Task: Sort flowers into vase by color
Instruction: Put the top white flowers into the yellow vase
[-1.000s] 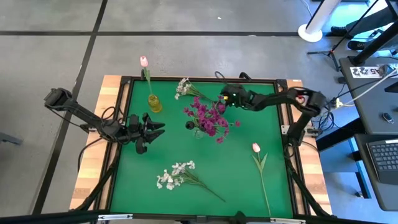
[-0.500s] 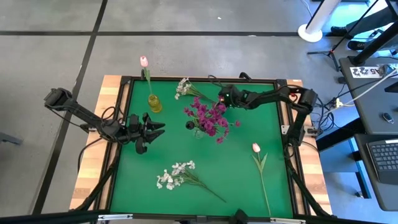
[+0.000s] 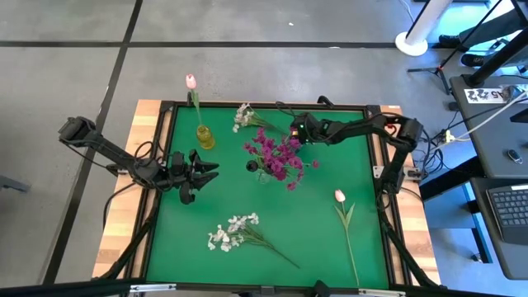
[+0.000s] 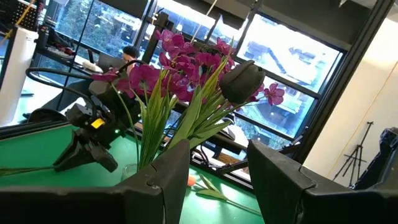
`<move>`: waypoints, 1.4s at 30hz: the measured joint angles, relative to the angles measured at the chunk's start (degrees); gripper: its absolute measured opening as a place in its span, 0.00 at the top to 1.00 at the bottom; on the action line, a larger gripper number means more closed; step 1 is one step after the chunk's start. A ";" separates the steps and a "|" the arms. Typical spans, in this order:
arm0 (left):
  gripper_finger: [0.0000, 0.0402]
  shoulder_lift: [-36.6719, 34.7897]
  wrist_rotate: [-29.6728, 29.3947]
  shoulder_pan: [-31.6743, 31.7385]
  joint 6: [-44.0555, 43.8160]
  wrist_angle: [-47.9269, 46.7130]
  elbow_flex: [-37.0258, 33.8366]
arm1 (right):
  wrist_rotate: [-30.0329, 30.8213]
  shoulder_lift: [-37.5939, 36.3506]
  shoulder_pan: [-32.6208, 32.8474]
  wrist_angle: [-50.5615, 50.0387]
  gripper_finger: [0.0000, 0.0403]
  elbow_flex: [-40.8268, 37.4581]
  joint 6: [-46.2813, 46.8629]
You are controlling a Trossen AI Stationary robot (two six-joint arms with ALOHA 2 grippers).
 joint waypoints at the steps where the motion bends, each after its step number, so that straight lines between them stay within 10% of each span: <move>1: 0.61 0.00 0.00 0.00 0.00 0.00 0.00 | -0.12 -0.18 0.00 -0.17 0.93 -0.02 0.02; 42: 0.61 -0.02 0.02 -0.07 -4.11 3.77 -0.02 | -1.82 -53.93 6.09 -13.51 0.99 -0.66 6.25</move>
